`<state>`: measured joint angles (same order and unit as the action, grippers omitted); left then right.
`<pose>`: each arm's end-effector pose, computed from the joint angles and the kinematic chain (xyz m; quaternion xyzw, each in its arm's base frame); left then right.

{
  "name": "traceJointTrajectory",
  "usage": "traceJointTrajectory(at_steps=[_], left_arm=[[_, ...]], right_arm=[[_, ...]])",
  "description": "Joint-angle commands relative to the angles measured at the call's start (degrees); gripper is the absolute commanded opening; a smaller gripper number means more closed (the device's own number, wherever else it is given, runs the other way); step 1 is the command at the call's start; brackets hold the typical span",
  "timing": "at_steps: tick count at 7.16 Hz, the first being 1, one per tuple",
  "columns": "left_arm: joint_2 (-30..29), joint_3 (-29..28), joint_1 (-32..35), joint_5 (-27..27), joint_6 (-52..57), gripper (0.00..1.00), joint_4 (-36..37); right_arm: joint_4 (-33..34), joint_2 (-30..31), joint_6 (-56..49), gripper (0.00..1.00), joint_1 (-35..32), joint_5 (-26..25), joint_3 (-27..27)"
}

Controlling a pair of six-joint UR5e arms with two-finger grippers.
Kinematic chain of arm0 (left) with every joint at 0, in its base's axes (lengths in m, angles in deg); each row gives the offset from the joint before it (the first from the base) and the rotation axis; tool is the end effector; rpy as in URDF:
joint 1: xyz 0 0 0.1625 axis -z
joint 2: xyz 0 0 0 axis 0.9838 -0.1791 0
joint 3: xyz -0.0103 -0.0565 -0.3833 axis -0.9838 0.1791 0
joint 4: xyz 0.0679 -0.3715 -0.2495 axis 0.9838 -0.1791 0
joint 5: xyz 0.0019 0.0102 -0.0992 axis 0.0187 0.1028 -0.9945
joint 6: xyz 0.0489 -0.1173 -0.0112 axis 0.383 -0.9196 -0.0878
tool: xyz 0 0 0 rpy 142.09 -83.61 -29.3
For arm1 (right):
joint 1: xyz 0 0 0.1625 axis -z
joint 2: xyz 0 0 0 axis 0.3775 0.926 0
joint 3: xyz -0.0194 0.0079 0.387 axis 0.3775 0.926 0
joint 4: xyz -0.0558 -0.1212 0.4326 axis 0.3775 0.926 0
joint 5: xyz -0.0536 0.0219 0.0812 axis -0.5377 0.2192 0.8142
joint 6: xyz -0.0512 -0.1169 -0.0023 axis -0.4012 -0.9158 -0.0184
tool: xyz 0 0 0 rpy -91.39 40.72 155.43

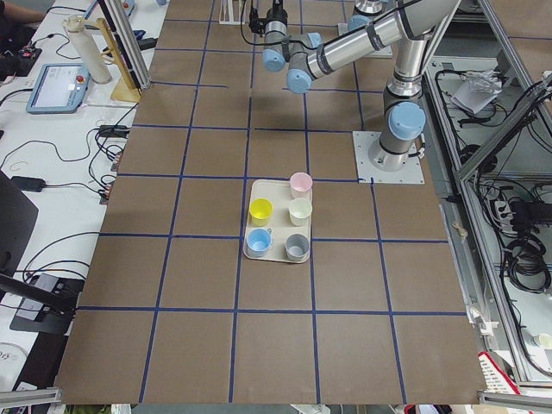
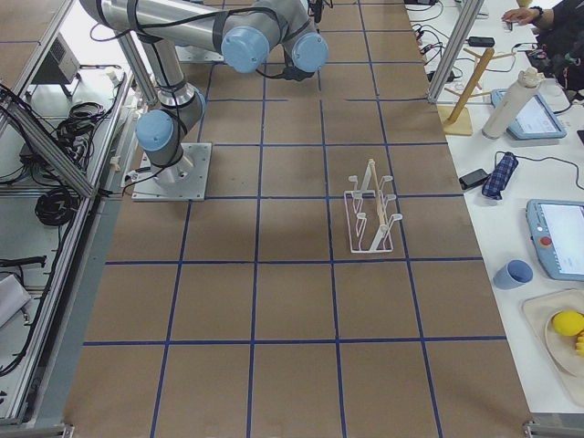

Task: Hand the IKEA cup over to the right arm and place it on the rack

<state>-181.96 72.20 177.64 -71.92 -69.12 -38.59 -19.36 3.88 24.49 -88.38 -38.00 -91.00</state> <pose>-0.3251 -0.4713 0.2741 -0.0002 -0.6152 -0.0497 0.7868 0.0405 -0.4814 0.4369 0.5325 0.6432 0.4160 0.3601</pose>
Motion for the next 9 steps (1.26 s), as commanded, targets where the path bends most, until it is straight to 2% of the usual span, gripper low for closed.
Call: traceJointTrajectory(at_steps=[1,5,7,9], left_arm=[[-1.9,-1.37,2.05,-2.59,0.02,0.0,0.23],[-3.49,-2.78,2.33,-2.78,-0.07,0.0,0.23],[-3.93,-2.78,2.42,-2.79,0.02,0.0,0.23],[-4.19,-2.78,2.42,-2.79,0.02,0.0,0.76]], right_arm=[[3.97,-1.48,1.36,1.0,-2.43,2.11,-0.17],[4.85,-1.75,1.37,1.0,-5.69,2.29,0.01],[5.03,-1.66,1.28,1.0,-5.78,5.88,0.01],[5.12,-1.66,1.28,0.99,-5.78,5.9,0.01]])
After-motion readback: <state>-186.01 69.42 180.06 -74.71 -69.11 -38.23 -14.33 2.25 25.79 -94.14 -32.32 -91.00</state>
